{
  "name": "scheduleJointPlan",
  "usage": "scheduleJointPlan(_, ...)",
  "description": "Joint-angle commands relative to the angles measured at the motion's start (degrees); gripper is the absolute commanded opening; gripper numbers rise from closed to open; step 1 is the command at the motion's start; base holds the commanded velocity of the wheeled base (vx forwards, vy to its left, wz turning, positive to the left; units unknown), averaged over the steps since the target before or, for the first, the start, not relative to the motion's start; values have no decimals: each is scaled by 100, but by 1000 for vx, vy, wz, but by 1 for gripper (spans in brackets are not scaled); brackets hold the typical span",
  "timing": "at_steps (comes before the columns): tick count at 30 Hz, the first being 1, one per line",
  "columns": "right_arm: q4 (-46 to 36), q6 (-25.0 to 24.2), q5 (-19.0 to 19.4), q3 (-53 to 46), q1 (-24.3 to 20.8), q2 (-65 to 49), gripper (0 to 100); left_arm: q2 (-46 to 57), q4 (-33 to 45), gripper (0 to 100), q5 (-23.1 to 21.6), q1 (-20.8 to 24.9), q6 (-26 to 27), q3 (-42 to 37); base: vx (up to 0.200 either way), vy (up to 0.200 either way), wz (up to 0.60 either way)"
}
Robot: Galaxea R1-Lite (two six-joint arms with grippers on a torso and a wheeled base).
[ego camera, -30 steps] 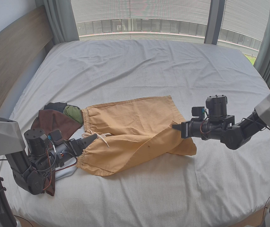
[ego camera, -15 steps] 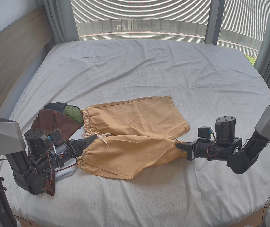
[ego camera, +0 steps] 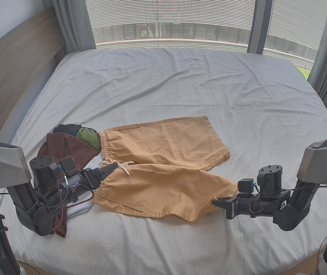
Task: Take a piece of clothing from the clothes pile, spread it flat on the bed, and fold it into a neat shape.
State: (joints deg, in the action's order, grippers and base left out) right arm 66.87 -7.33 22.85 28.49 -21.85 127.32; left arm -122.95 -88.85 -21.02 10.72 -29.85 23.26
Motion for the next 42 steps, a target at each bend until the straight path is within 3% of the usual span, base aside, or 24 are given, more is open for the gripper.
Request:
scheduleJointPlan(1, 169, 21, 1, -291, -13, 188, 100, 0, -1, 100, 1, 1, 6, 3, 0, 0, 0)
scheduleJointPlan(11, 995, -23, 9, -660, 93, 144, 100, 0, -1, 100, 1, 1, 6, 3, 0, 0, 0)
scheduleJointPlan(20, 942, -489, -272, -406, 928, 127, 100, 0, -10, 100, 1, 1, 6, 3, 0, 0, 0)
scheduleJointPlan(28, 837, -1429, -421, 192, 1253, 531, 100, 43, -10, 100, -25, -17, -20, 91, 0, 0, 0)
scheduleJointPlan(33, -42, -2133, -421, 772, 1227, 548, 100, 210, -1, 100, -25, -8, -56, 91, 0, 0, 0)
scheduleJointPlan(34, -332, -2511, -351, 1062, 1218, 584, 100, 228, -1, 100, -25, -8, -56, 73, 0, 0, 0)
scheduleJointPlan(42, -473, -3126, -193, 1871, 1200, 1067, 100, 202, -1, 100, -25, 27, -29, 30, 0, 0, 0)
